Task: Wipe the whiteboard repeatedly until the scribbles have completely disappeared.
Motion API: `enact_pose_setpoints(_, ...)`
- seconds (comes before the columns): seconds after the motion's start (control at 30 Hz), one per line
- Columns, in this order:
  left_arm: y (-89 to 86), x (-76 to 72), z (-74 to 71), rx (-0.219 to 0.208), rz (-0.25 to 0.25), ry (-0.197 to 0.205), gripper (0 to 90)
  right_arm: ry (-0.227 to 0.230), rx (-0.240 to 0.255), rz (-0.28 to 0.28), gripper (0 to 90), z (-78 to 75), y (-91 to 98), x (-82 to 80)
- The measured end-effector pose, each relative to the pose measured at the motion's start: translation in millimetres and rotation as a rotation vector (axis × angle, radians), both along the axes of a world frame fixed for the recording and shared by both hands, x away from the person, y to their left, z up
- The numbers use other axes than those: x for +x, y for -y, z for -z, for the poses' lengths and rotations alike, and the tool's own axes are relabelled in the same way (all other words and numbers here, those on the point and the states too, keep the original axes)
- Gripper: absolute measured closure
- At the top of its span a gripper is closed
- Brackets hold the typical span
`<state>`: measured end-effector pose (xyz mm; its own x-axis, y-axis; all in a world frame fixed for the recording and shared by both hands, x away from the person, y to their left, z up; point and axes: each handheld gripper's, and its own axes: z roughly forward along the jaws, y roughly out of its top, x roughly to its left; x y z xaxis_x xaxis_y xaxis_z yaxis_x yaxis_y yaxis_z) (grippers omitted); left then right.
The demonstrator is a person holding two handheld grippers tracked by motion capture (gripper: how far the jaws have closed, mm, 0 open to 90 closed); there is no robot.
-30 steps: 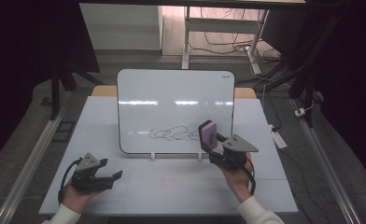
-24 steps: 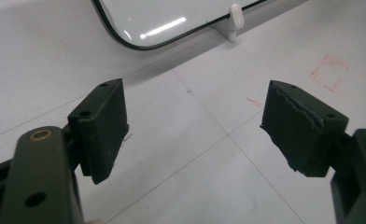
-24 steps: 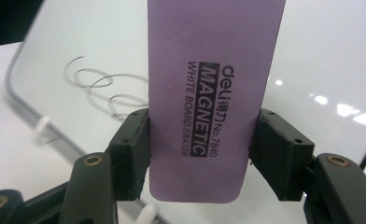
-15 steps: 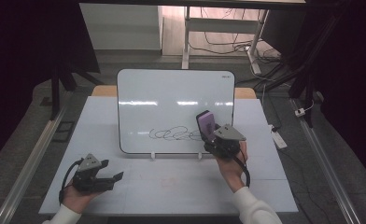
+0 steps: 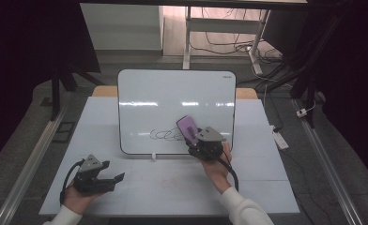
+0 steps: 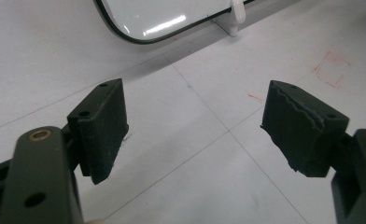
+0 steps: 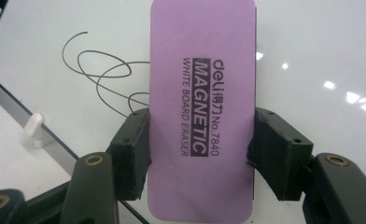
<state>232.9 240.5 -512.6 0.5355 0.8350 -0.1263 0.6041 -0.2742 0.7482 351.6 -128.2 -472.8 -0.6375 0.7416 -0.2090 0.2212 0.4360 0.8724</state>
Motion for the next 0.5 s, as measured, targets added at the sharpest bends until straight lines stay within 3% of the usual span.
enact_pose_setpoints(0.03, -0.7, 0.0, 0.2, -0.002, -0.002, -0.001, 22.7, -0.003, 0.013, 0.008, 40.6, -1.5, 4.1, 0.1)
enact_pose_setpoints(0.13, -2.4, 0.1, 0.6, -0.004, -0.002, -0.002, 22.7, 0.027, 0.009, 0.106, 40.6, -8.8, 29.9, 1.3)
enact_pose_setpoints(0.17, -2.6, 0.3, 0.7, -0.004, -0.003, -0.002, 22.7, 0.027, 0.029, 0.135, 40.6, -10.4, 41.1, 2.8)
enact_pose_setpoints(0.27, -2.1, 1.1, 0.8, -0.009, -0.001, -0.005, 22.6, 0.019, 0.067, 0.169, 40.7, -10.6, 60.7, 6.0)
enact_pose_setpoints(0.33, -0.9, 1.2, 0.4, -0.007, 0.001, -0.004, 22.6, 0.026, 0.051, 0.166, 40.7, -8.3, 54.3, 5.0)
enact_pose_setpoints(0.5, 1.0, 1.2, 0.9, -0.003, 0.008, -0.006, 22.5, 0.015, 0.021, 0.045, 40.8, 2.0, 9.4, -1.4)
